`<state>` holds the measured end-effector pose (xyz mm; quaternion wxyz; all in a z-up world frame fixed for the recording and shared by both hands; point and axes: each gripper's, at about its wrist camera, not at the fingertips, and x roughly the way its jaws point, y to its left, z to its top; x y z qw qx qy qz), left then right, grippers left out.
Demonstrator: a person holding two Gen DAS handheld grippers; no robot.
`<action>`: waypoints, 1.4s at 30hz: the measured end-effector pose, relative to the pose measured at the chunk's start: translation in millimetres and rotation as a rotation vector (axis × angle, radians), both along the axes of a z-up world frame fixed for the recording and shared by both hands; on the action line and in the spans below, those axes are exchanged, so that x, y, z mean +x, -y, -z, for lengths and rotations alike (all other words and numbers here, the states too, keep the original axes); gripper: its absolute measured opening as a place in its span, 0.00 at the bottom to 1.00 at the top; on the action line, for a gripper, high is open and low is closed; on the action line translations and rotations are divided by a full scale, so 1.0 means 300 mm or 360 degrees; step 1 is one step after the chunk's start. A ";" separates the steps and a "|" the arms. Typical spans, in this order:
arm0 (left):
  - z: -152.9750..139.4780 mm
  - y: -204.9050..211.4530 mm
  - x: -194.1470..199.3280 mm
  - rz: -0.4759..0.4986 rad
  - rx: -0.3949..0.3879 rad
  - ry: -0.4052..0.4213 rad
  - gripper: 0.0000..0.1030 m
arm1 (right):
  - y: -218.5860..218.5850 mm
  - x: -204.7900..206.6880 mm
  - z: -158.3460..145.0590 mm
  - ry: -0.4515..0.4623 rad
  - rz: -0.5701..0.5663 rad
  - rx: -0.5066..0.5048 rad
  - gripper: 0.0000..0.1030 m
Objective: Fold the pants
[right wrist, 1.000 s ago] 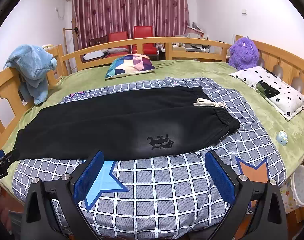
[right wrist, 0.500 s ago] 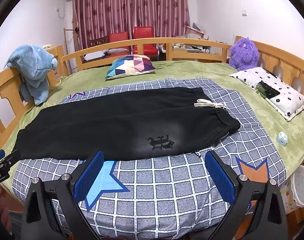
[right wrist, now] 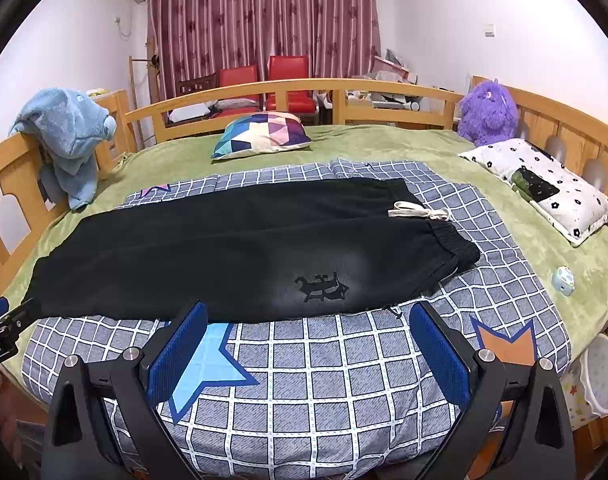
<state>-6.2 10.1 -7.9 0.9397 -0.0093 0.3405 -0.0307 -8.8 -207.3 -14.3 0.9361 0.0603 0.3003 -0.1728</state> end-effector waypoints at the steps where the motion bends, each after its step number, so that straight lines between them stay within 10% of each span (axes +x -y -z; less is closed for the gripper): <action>1: 0.000 -0.001 0.000 0.0001 0.0000 0.0001 1.00 | -0.002 0.001 -0.001 -0.0001 0.0000 -0.0004 0.97; 19: -0.016 -0.044 0.011 -0.0039 -0.0048 0.0076 0.99 | -0.099 -0.003 -0.090 0.0132 -0.0106 -0.0031 0.91; 31: 0.036 -0.171 0.115 -0.0056 -0.0259 0.0095 0.99 | 0.082 0.096 0.118 0.0019 -0.0139 0.0105 0.76; 39: 0.215 -0.319 0.305 -0.0243 -0.0470 -0.0217 0.96 | 0.259 0.150 0.116 -0.0035 -0.0093 0.0323 0.70; 42: 0.202 -0.368 0.333 -0.0283 -0.0442 -0.0240 0.95 | 0.298 0.186 0.111 -0.0062 -0.0067 0.0178 0.70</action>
